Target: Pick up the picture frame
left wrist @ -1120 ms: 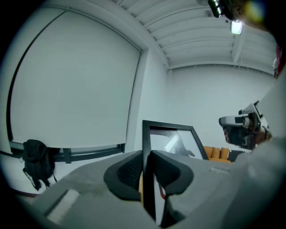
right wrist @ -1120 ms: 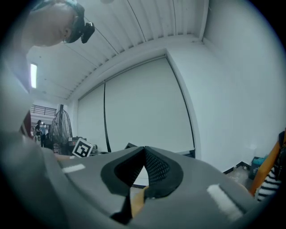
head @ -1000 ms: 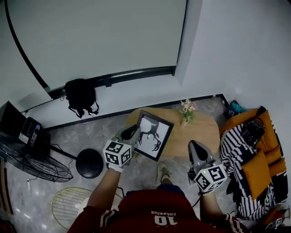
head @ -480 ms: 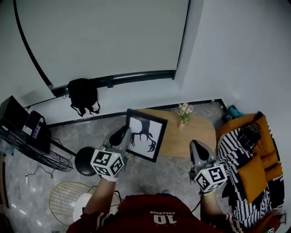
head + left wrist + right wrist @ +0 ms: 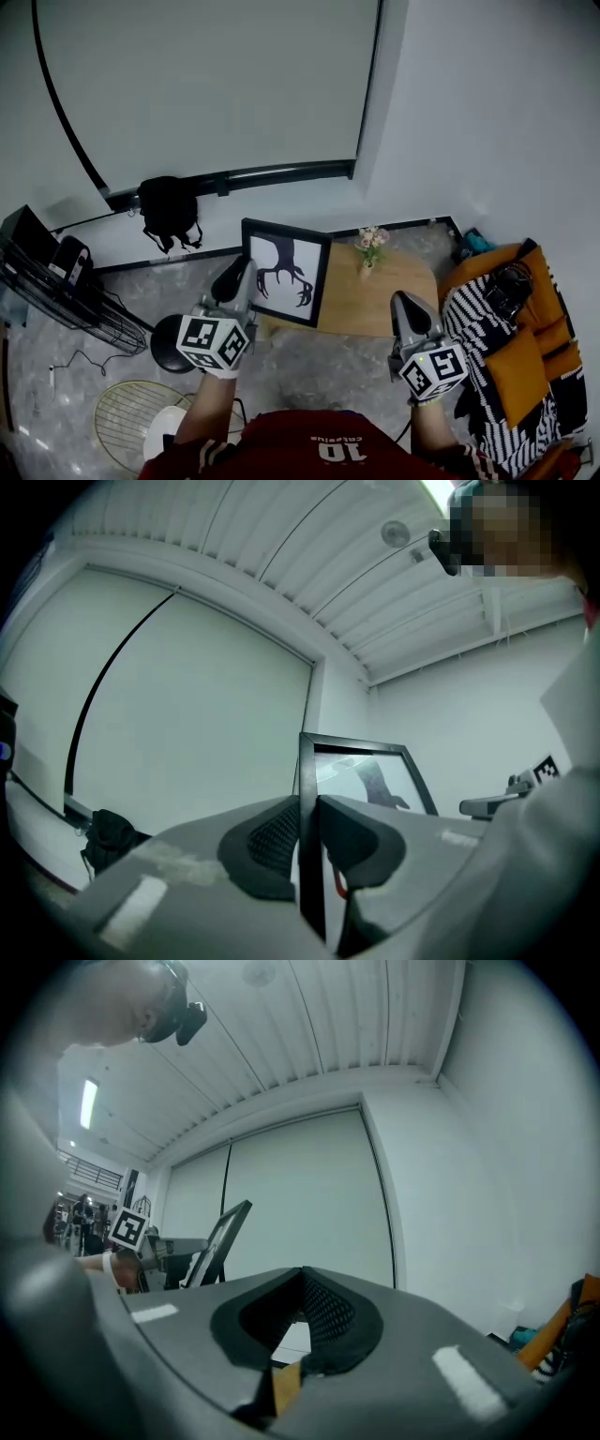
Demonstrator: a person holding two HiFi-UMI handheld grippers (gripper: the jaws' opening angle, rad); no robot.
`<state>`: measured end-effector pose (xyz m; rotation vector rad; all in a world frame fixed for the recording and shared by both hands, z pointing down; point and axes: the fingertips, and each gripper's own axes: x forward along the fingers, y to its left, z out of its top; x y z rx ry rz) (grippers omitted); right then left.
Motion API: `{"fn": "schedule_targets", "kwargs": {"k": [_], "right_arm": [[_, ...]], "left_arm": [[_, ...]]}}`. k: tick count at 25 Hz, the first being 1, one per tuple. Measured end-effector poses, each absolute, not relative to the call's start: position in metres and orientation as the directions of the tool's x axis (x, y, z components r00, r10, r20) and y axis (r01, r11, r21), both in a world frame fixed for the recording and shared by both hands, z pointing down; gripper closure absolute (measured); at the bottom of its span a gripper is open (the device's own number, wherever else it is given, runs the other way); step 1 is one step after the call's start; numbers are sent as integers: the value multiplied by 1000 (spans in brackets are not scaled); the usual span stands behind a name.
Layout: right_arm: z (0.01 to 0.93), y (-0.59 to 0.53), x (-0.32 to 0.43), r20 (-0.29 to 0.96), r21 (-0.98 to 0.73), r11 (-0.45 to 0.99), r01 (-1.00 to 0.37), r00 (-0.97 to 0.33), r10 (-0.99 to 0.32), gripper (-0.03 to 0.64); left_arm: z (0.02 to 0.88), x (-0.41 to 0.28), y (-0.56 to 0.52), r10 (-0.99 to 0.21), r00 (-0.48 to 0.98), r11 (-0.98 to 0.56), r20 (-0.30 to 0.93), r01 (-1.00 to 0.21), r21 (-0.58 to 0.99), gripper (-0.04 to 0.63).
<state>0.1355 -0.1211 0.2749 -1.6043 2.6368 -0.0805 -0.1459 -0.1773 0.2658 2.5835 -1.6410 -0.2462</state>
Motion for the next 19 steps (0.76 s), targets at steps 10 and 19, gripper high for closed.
{"fn": "schedule_targets", "kwargs": {"k": [10,19], "right_arm": [[269,-126,142,-32,-67,436,-898,-435,-900,618],[268,-129,143,-29,-47,415,-909,-414,-910,618]], "left_arm": [[251,-164,-175,-927,355,-368,-118,-923,111,525],[260,-171,-171,-936,337,-345,-99,-935,80,525]]}}
